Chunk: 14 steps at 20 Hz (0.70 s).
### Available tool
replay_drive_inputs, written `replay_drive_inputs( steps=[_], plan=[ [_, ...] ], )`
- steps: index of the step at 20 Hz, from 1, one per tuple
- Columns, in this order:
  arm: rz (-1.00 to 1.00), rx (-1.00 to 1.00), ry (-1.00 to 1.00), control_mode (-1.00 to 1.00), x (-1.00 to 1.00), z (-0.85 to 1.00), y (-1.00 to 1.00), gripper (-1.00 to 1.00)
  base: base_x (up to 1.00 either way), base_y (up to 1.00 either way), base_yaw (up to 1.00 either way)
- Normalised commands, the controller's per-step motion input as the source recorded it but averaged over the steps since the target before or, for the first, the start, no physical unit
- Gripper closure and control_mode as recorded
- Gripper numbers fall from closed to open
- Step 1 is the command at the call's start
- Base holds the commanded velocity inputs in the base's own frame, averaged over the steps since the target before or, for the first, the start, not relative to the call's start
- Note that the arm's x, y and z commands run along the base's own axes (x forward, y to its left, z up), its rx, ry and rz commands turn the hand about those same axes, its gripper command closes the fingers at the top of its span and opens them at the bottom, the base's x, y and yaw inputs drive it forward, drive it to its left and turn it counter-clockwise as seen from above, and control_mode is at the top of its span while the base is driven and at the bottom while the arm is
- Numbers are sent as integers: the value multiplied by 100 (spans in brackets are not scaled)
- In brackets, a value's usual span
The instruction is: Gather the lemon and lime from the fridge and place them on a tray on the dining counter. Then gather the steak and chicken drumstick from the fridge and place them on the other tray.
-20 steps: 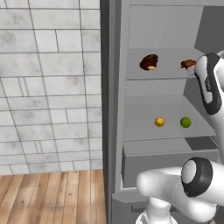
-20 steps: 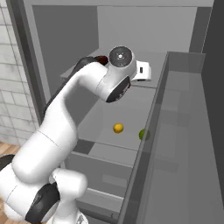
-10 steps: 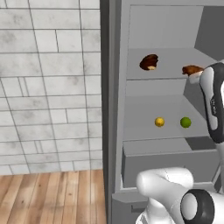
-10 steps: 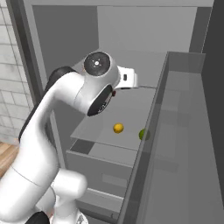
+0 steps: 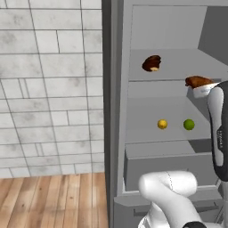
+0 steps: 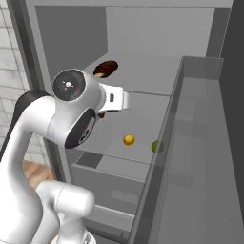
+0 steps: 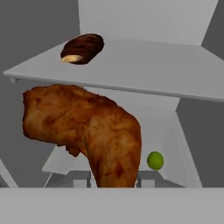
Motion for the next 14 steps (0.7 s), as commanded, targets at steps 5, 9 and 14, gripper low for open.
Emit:
replay_drive_inputs(
  steps=[5,9,14],
  plan=[
    [1,0,0,-100,-70,0,44,100,0,0,0],
    [0,-3,0,-100,-58,-7,59,100,0,0,0],
    [1,-5,0,-100,-56,-19,31,100,0,0,0]
  ],
)
